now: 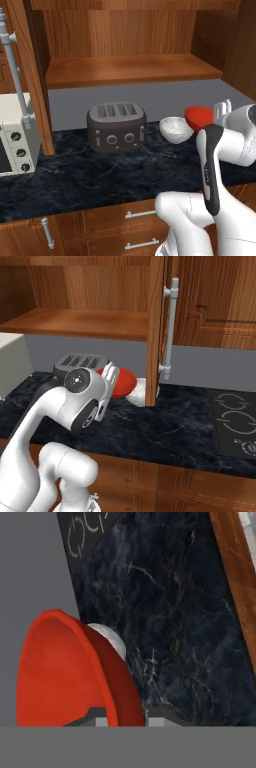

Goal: Pick up the bowls on the counter and stack them on top of one another in the open cabinet. Place the smaller bowl on top of the larger bowl.

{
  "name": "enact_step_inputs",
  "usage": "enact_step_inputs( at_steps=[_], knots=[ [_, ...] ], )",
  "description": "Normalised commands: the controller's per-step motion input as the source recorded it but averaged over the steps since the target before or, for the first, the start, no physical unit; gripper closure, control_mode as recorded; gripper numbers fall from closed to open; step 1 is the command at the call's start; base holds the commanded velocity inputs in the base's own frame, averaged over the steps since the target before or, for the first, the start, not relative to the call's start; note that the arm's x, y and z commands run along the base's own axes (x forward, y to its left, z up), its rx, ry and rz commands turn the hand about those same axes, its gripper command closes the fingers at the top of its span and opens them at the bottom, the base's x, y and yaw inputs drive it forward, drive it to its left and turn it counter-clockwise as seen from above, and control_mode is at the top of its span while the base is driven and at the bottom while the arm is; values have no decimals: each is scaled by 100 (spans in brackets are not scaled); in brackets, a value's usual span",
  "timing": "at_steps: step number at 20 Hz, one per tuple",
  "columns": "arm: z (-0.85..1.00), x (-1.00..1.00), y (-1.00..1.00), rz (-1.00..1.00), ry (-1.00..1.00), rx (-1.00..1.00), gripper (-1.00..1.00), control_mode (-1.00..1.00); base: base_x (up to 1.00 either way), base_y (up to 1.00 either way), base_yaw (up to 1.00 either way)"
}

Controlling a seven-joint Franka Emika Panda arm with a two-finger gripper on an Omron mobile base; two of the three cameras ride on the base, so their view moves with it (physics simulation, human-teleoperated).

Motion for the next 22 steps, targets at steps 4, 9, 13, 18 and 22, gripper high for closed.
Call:
enact_step_inputs(
  at_steps=[4,9,13,18,22],
  knots=[
    [0,38,-6,0,0,0,100,-100,0,0,0],
    [-2,27,-16,0,0,0,100,-100,0,0,0],
    [-4,21,-16,0,0,0,100,-100,0,0,0],
    [-5,20,-14,0,0,0,100,-100,0,0,0],
    [-10,24,-4,0,3,0,100,-100,0,0,0]
  ],
)
